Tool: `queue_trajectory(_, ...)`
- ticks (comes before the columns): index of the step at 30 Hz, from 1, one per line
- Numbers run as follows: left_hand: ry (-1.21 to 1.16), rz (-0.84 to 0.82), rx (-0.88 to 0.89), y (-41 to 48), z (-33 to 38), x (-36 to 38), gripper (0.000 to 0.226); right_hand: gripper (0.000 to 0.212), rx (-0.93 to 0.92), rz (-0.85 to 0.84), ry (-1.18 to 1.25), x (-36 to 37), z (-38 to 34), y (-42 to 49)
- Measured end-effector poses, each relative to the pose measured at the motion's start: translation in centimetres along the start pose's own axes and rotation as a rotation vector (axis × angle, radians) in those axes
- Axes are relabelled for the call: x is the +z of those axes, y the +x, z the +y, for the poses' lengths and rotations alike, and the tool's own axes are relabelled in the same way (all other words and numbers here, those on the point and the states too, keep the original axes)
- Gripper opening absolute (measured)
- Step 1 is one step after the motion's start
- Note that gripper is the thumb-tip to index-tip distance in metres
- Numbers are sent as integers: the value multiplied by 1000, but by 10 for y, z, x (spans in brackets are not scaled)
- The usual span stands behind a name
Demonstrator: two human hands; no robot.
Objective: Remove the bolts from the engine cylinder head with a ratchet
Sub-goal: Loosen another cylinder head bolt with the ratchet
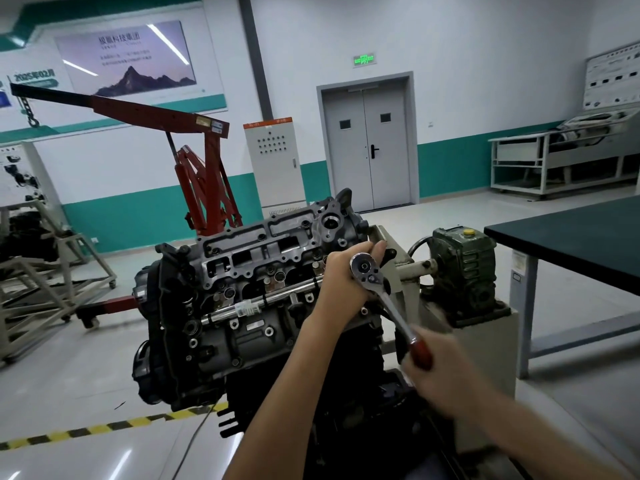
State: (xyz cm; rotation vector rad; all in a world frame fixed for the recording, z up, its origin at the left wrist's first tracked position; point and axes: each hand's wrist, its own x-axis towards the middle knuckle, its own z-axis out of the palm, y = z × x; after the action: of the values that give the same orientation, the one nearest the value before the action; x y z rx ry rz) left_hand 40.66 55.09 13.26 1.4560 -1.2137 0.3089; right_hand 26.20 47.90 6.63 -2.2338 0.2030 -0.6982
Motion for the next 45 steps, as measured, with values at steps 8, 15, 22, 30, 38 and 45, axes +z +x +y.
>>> queue_trajectory(8, 4, 7, -27, 3, 2, 0, 51, 14, -206, -76, -535, -76, 11, 43)
queue_trajectory(15, -136, 236, -32, -3, -1, 19, 50, 17, 107, 157, 281, 59, -21, -15)
queue_trajectory(22, -26, 56, -21, -1, -1, 3, 49, 11, 12, 2, -10, 10, -1, -3)
queue_trajectory(30, -14, 38, -28, -1, 3, 2, 50, 13, -203, -46, -517, -70, 14, 35)
queue_trajectory(38, -107, 240, -48, -5, 2, 19, 51, 12, 138, 215, 376, 80, -21, -13)
queue_trajectory(45, 0, 38, -35, -3, 0, 2, 49, 23, -48, 56, -130, -6, 8, 0)
